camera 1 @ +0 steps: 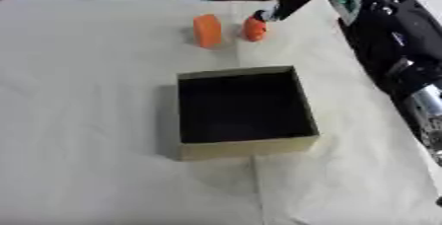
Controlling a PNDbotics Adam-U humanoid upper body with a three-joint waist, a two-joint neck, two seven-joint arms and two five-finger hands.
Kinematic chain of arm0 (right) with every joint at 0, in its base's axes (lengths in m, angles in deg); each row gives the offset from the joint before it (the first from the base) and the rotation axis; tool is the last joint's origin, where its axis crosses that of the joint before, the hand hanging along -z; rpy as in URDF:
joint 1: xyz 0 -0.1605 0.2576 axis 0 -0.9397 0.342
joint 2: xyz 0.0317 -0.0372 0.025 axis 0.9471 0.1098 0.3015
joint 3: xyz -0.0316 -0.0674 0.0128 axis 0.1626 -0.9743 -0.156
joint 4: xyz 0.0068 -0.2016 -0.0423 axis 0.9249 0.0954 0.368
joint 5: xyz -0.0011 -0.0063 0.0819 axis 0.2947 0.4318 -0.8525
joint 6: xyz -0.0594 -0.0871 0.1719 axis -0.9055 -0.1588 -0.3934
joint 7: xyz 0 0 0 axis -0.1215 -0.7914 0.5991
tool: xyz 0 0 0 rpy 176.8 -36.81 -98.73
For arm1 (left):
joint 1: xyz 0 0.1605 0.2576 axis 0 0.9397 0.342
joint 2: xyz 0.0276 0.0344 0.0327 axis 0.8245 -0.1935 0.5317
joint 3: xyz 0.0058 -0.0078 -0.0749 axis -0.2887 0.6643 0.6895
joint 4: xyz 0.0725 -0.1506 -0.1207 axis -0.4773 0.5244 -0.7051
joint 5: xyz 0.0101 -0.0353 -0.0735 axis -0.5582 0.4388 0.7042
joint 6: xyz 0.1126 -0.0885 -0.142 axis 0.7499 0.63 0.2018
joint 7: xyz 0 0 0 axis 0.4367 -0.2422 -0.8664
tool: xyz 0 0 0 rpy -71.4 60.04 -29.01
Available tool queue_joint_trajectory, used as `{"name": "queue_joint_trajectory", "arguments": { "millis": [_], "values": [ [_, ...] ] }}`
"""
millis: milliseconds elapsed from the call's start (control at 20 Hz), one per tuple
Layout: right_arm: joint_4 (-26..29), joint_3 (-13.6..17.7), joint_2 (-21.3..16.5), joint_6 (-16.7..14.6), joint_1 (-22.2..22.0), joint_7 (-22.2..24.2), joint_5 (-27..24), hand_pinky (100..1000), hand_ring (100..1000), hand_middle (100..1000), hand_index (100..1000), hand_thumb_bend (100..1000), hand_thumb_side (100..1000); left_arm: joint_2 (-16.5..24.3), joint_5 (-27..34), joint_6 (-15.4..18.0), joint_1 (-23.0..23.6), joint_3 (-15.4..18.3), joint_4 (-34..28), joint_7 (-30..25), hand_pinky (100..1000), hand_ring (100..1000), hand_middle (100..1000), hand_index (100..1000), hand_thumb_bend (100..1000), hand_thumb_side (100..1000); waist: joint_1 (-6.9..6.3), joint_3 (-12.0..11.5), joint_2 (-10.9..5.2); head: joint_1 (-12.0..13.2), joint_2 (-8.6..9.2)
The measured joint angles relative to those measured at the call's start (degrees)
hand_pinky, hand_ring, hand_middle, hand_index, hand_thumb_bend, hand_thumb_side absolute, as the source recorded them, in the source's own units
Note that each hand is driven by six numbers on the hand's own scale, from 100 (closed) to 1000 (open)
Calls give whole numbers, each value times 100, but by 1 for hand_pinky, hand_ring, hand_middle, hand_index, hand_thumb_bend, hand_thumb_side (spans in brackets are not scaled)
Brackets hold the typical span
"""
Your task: Pick up objects on the table and place them in the box.
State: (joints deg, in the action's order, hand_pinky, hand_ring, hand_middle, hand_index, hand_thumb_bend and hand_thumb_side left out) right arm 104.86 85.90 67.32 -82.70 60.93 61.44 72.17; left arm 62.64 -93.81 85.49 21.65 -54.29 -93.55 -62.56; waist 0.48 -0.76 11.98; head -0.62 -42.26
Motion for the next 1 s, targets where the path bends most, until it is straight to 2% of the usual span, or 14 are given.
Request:
{"name": "queue_joint_trajectory", "arguments": {
  "millis": [150,200,250,500,750,1000],
  "values": [
    [33,-10,-1,42,0,39,-6,929,905,829,850,306,386,0,0,-1,0,0,0,-2,583,588,651,786,100,745,2,0,5,0,0],
    [34,-21,-1,54,0,33,-5,929,901,832,853,264,325,0,0,0,0,0,0,-3,583,587,651,786,100,739,5,0,11,0,0],
    [34,-34,-2,71,1,17,2,928,900,835,853,245,304,0,0,1,0,0,0,-4,583,587,651,786,100,738,10,0,27,0,0],
    [28,-73,-3,154,1,-84,76,926,896,840,859,192,276,0,0,1,-1,0,0,-7,583,585,650,786,100,736,35,-7,93,0,0],
    [-42,-106,-9,180,1,-146,165,924,900,846,860,183,267,0,-2,-6,-4,0,0,-6,583,584,650,786,100,738,38,-29,151,0,1],
    [-114,-108,-13,236,1,-203,325,924,919,859,871,122,222,0,-2,-17,-23,0,0,-10,583,583,649,786,100,739,41,-54,217,-2,11]
  ]
}}
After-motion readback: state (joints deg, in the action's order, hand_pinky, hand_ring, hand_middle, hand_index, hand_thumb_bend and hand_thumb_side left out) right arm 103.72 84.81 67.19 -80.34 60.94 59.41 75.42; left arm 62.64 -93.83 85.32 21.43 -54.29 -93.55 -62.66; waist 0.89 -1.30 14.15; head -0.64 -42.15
